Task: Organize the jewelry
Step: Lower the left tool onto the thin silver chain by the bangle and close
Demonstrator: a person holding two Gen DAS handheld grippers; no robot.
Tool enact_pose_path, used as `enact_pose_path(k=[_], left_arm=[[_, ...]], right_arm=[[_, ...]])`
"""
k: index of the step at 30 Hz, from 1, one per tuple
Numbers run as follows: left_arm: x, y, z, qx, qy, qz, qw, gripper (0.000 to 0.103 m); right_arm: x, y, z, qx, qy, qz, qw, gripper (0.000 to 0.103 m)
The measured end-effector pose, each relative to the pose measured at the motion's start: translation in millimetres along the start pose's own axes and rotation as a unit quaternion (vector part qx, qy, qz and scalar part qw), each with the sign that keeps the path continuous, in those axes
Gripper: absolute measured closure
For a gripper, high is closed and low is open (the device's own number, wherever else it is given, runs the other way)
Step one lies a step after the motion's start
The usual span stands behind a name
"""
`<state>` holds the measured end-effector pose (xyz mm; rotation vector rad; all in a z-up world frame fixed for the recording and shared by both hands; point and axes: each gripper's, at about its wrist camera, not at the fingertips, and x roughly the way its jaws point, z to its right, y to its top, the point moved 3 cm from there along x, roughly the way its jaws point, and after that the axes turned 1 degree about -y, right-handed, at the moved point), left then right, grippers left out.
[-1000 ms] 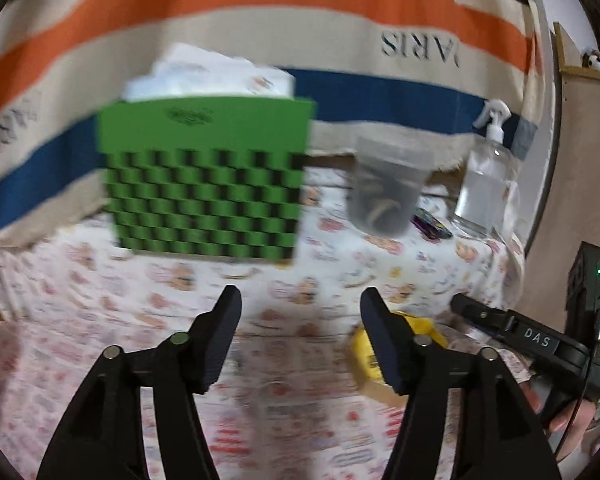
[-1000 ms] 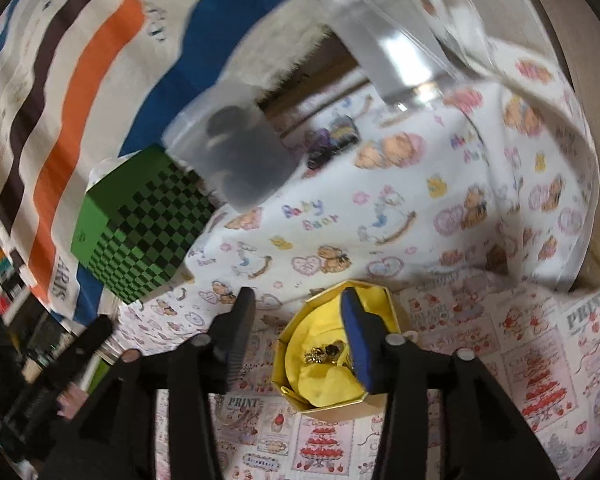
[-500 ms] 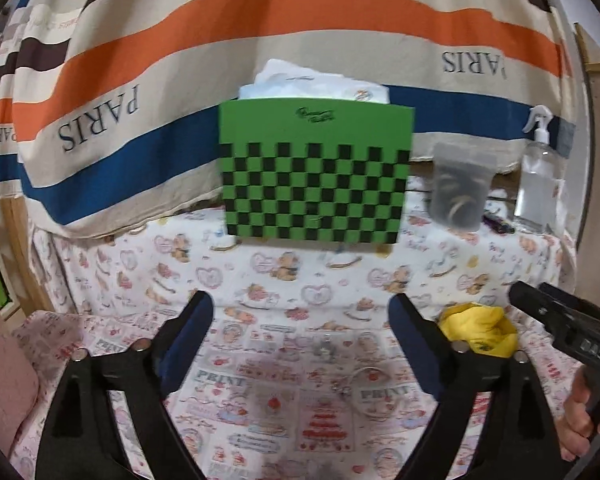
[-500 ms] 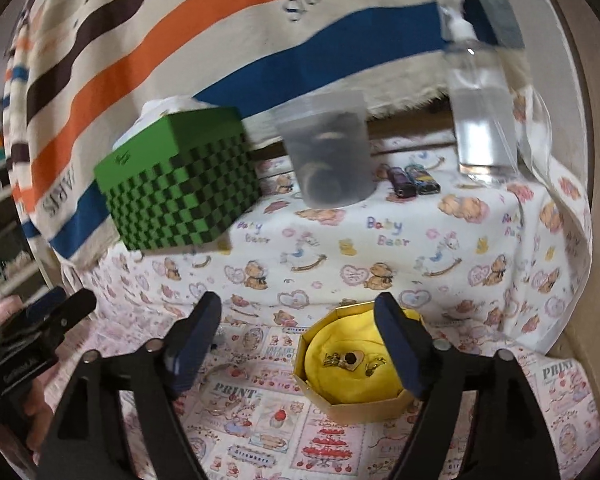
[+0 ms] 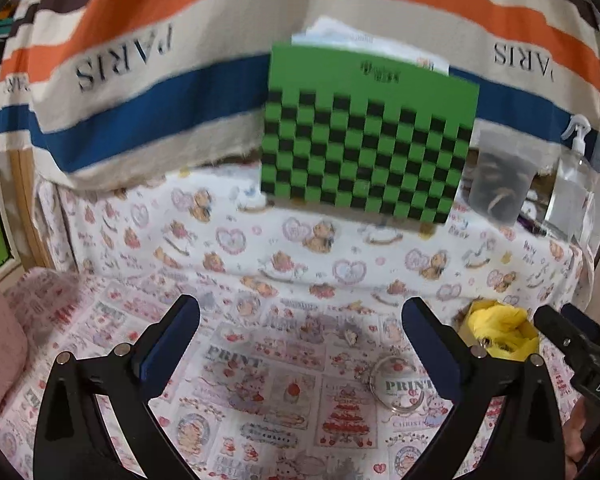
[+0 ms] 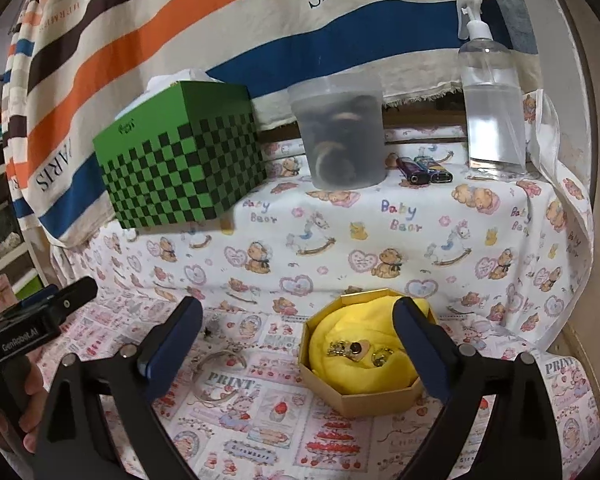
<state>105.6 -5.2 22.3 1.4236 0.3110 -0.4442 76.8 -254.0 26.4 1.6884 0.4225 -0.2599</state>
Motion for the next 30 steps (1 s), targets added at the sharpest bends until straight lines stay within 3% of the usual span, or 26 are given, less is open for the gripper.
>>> enact_pose_path(k=[5, 7, 9, 15, 17, 22, 30], left_arm=[[29, -17, 9, -0.003, -0.049, -0.073, 0.9961, 0.003], [40, -24, 15, 0.003, -0.058, -0.104, 0.9929, 0.007], [52, -32, 20, 0.005, -0.069, -0.132, 0.9888, 0.026], [76, -49, 28, -0.014, -0.111, -0.204, 0.9725, 0.059], [81, -52, 34, 0.000, -0.121, -0.214, 0.9693, 0.067], [86, -56, 44, 0.026, -0.114, -0.219, 0.9688, 0.072], [97, -61, 59, 0.029, -0.112, -0.229, 0.9665, 0.090]], right_arm=[[2, -2, 2, 0.004, -0.005, -0.005, 1.000, 0.006], [2, -1, 3, 0.004, -0.008, -0.005, 1.000, 0.006], [2, 0, 4, 0.006, -0.011, -0.007, 1.000, 0.006], [3, 0, 10, 0.014, -0.019, -0.012, 1.000, 0.006], [4, 0, 10, 0.014, -0.021, -0.014, 1.000, 0.006], [6, -1, 9, 0.009, -0.025, -0.017, 0.999, 0.006], [9, -3, 10, 0.006, -0.029, -0.023, 0.999, 0.006]])
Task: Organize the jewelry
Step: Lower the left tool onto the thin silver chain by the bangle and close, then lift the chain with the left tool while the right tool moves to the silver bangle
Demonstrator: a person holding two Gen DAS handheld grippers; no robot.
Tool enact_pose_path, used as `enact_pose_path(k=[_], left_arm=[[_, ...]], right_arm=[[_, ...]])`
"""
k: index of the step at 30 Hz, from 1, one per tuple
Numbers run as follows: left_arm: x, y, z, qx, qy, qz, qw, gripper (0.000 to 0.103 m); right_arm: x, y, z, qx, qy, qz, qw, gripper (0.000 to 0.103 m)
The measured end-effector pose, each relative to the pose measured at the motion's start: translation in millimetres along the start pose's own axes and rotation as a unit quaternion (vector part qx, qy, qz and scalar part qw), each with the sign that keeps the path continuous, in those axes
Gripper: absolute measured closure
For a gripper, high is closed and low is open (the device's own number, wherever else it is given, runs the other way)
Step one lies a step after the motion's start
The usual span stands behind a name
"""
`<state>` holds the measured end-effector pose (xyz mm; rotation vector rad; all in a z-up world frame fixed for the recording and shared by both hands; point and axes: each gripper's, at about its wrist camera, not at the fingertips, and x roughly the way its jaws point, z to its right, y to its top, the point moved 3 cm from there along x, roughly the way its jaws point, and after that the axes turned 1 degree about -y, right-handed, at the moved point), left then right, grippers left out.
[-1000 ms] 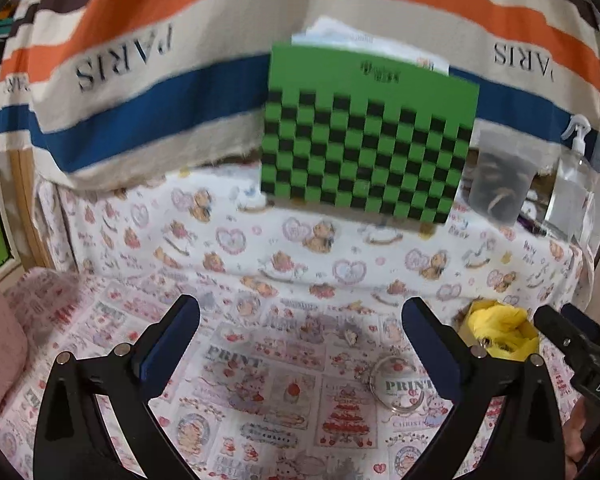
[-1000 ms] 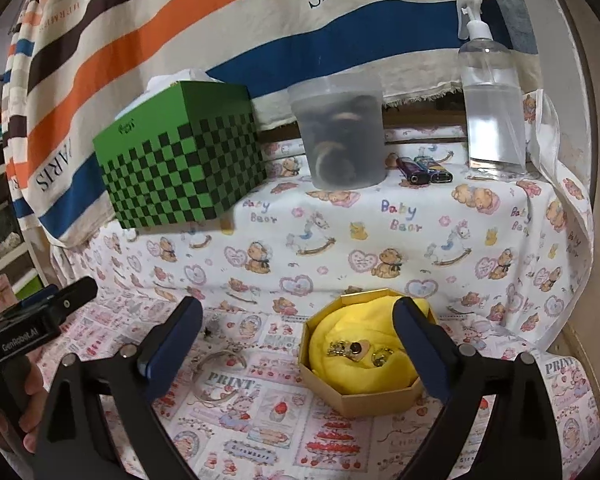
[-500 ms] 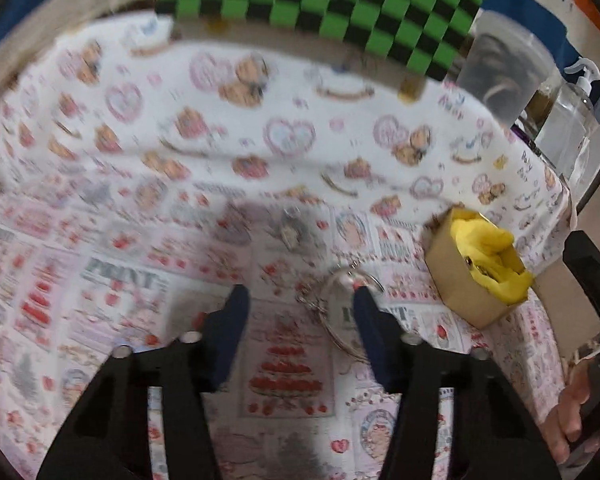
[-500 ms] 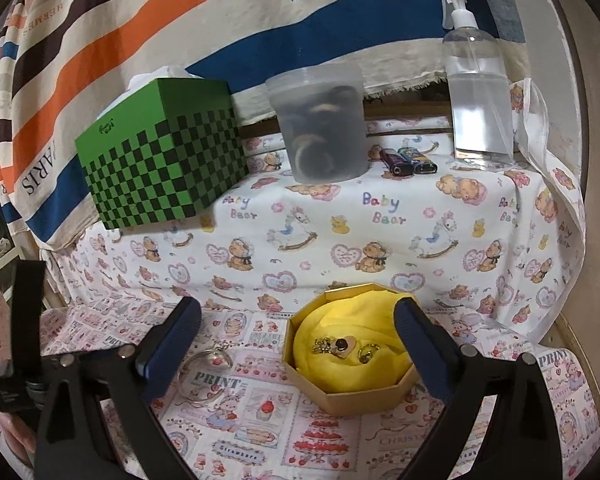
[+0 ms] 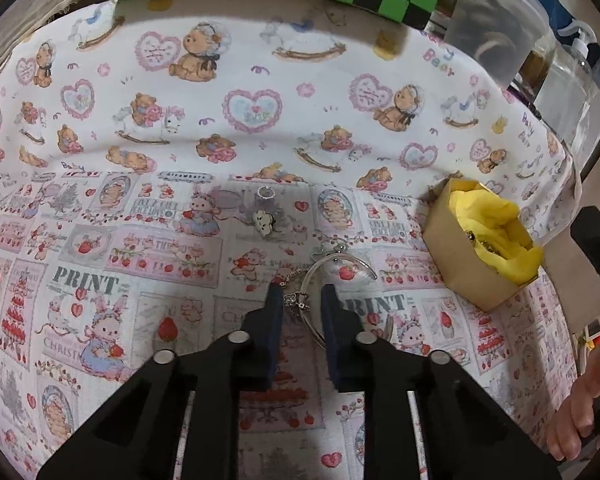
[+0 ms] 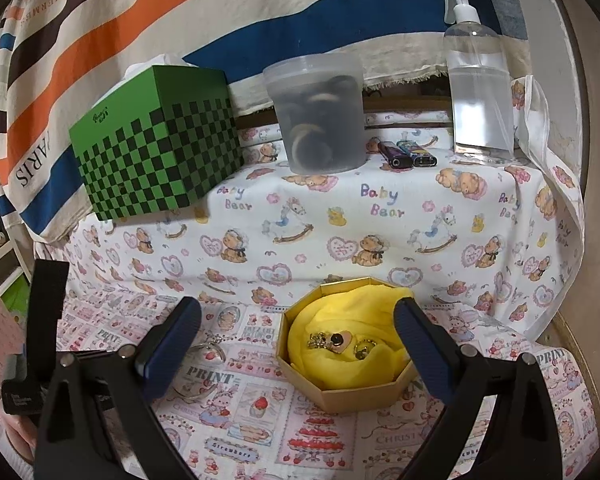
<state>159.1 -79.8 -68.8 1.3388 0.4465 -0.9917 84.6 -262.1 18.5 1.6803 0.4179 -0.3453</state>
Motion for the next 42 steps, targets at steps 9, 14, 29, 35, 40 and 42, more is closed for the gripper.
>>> enact_pose_path(k=[9, 14, 29, 35, 40, 42], left_arm=[[2, 1, -1, -0.008, -0.011, 0.009, 0.9999, 0.103], [-15, 3, 2, -0.001, -0.018, 0.034, 0.9993, 0.103], [1, 2, 6, 0.021, 0.011, 0.023, 0.9994, 0.071], [10, 4, 6, 0.010, 0.001, 0.016, 0.9998, 0.096], [4, 4, 2, 0.008, -0.007, 0.020, 0.9997, 0.099], [-5, 4, 1, 0.006, -0.017, 0.025, 0.9995, 0.099]], right_arm=[[2, -1, -1, -0.006, -0.002, -0.005, 1.000, 0.006], [2, -1, -1, -0.005, -0.003, -0.004, 1.000, 0.006], [2, -2, -2, -0.009, -0.005, -0.005, 1.000, 0.006], [2, -2, -3, -0.010, -0.006, -0.006, 1.000, 0.006], [3, -2, -2, -0.009, -0.006, -0.008, 1.000, 0.006], [3, -2, -2, -0.010, -0.006, -0.008, 1.000, 0.006]])
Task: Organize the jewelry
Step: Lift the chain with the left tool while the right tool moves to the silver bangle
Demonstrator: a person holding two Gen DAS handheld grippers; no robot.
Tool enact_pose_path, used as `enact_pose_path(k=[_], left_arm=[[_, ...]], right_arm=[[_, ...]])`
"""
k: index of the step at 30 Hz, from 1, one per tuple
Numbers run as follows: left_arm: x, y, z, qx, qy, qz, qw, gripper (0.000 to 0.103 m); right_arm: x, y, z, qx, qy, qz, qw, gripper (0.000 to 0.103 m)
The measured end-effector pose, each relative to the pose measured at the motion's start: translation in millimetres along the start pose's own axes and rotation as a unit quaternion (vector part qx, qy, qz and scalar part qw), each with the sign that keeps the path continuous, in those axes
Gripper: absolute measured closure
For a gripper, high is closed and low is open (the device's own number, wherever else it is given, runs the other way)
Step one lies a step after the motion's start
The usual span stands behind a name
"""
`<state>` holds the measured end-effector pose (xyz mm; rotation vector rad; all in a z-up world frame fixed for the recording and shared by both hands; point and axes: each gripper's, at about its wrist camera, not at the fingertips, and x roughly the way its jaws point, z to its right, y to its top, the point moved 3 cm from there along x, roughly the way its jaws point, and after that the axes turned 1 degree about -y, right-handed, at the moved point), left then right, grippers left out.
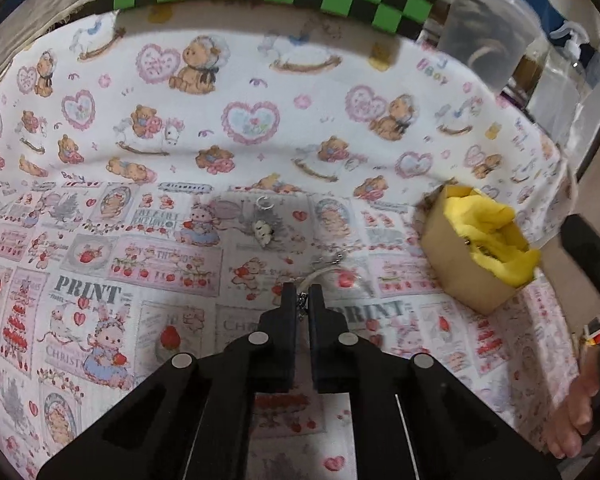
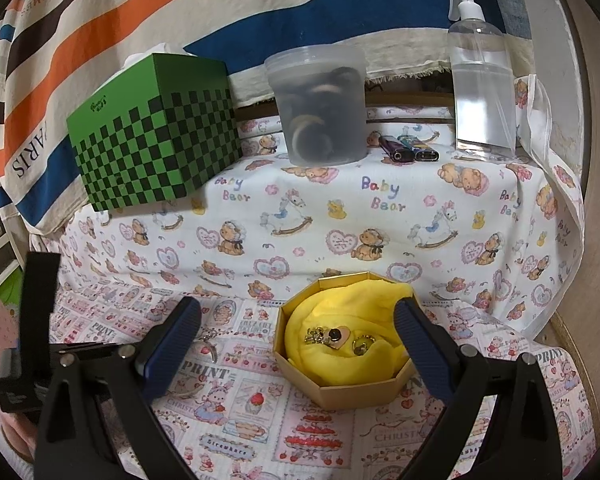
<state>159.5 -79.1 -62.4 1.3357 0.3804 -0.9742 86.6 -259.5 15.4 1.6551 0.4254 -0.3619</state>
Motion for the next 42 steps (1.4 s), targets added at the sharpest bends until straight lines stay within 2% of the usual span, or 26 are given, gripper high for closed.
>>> enact_pose_path(k=[6, 10, 15, 20, 24, 28, 30, 35, 39, 42], left_arm=[[-24, 3, 2, 0.006, 0.002, 0.034, 0.9994, 0.099], [-50, 9, -5, -0.009, -0.021, 0.064, 0.9977, 0.099], [-89, 14, -12, -0.033, -0.057, 0.117, 0.9910, 0.099], [-132, 18, -27, -0.052, -0.064, 0.176, 0.9810, 0.099], [-152, 22, -39, -0.060, -0.023, 0.207, 0.9762, 0.099], [-150, 23, -55, -0.088, 0.039, 0.198, 0.9754, 0.099], [-145, 22, -64, -0.094, 0.042, 0.194, 0.9755, 0.099], [-138, 20, -82, -0.112, 0.070, 0.190, 0.9729, 0.099], [-136, 19, -92, -0.123, 0.080, 0.192, 0.9704, 0.099], [-138, 20, -96, -0.128, 0.082, 0.194, 0.9692, 0.099]], right_arm=[[0, 0, -1, -0.002, -0.001, 0.000, 1.000, 0.006], [0, 0, -1, -0.001, -0.001, 0.001, 1.000, 0.006], [0, 0, -1, -0.002, 0.000, 0.002, 1.000, 0.006], [-3, 0, -3, -0.006, 0.001, 0.005, 1.000, 0.006], [-4, -1, -8, -0.013, 0.006, 0.005, 1.000, 0.006], [-7, -1, -18, -0.028, 0.017, 0.005, 0.999, 0.006], [-7, -3, -25, -0.036, 0.034, -0.004, 0.999, 0.006], [10, -9, -53, -0.054, 0.097, -0.060, 0.992, 0.006], [42, -17, -67, -0.018, 0.123, -0.127, 0.984, 0.007], [66, -27, -85, -0.047, 0.126, -0.166, 0.977, 0.007]])
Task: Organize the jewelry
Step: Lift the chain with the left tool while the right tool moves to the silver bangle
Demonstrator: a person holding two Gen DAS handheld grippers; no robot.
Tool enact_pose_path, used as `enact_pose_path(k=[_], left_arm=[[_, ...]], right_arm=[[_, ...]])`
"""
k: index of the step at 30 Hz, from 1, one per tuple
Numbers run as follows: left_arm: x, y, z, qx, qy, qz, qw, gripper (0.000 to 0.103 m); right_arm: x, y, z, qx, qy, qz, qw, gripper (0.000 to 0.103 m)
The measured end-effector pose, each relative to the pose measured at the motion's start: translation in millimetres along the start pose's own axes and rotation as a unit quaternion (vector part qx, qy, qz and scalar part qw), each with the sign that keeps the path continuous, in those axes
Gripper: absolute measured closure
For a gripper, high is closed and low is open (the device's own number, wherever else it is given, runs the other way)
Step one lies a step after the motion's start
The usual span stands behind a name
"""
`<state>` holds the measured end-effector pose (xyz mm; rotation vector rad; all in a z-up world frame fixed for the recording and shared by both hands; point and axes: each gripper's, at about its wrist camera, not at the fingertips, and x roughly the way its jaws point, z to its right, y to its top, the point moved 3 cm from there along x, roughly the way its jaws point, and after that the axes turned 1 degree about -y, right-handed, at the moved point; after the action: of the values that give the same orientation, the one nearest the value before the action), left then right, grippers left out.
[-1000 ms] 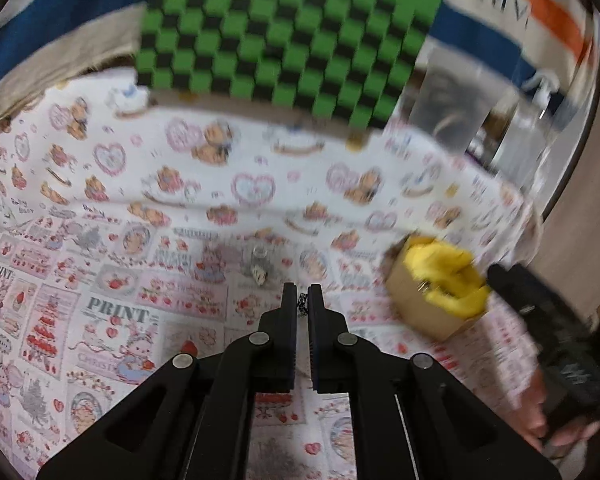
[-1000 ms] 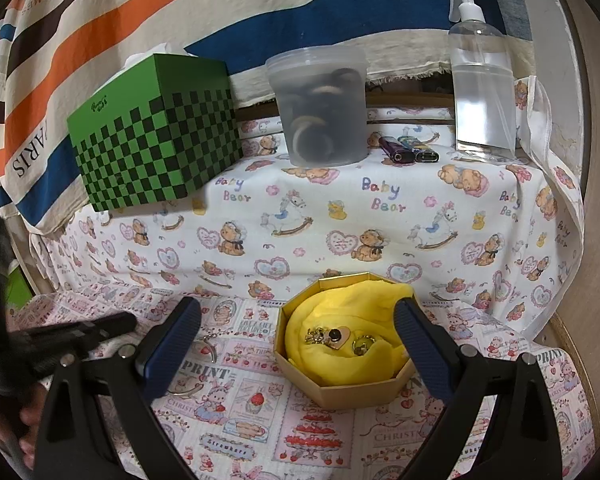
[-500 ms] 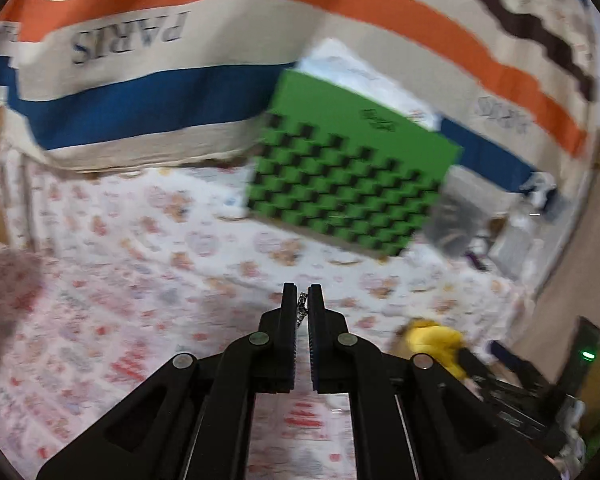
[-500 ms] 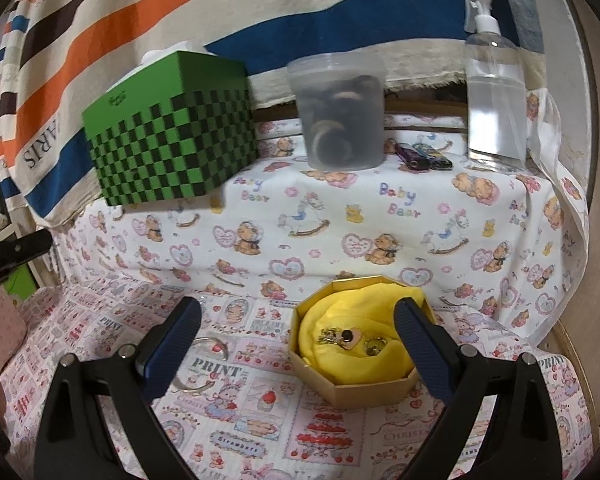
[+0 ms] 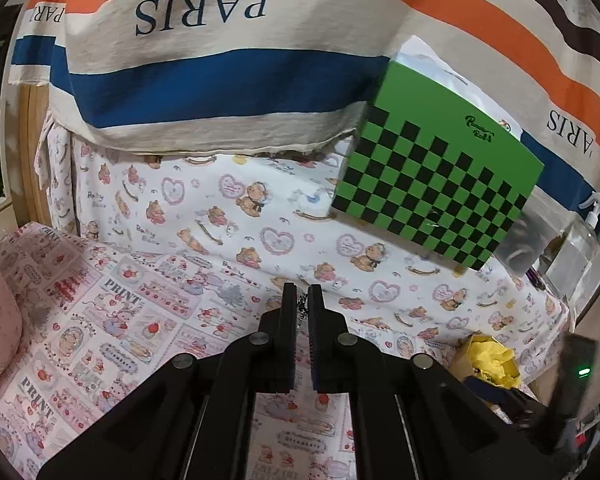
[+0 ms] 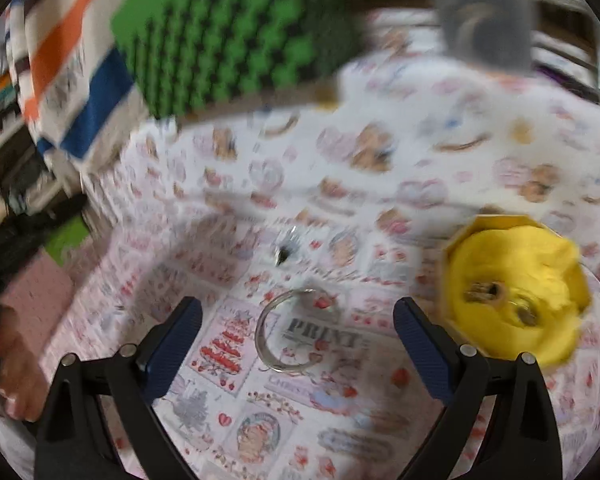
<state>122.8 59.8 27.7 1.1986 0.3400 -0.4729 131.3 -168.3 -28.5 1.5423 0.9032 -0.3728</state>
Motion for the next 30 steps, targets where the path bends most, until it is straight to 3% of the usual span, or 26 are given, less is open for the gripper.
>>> enact_pose_path(k=[3, 7, 10, 18, 21, 30], left_arm=[[0, 1, -2, -0.001, 0.005, 0.002, 1.0000, 0.099], [-1, 1, -4, -0.003, 0.004, 0.001, 1.0000, 0.099], [-4, 2, -4, -0.002, 0.004, 0.006, 1.0000, 0.099], [-9, 3, -2, -0.006, 0.004, 0.014, 0.9999, 0.099], [-12, 4, -4, -0.012, 0.001, 0.018, 0.9998, 0.099], [-15, 4, 0, -0.003, 0.001, 0.027, 0.9996, 0.099]], right_arm=[[22, -2, -15, -0.039, -0.040, -0.019, 0.998, 0.007], [42, -2, -17, -0.043, -0.046, -0.048, 0.997, 0.010], [55, -4, -10, -0.030, -0.039, -0.081, 0.996, 0.020], [55, -11, -21, -0.076, -0.065, -0.088, 0.991, 0.028], [53, -15, -26, -0.089, -0.055, -0.086, 0.991, 0.043], [41, -12, -20, -0.065, -0.066, -0.069, 0.993, 0.043]])
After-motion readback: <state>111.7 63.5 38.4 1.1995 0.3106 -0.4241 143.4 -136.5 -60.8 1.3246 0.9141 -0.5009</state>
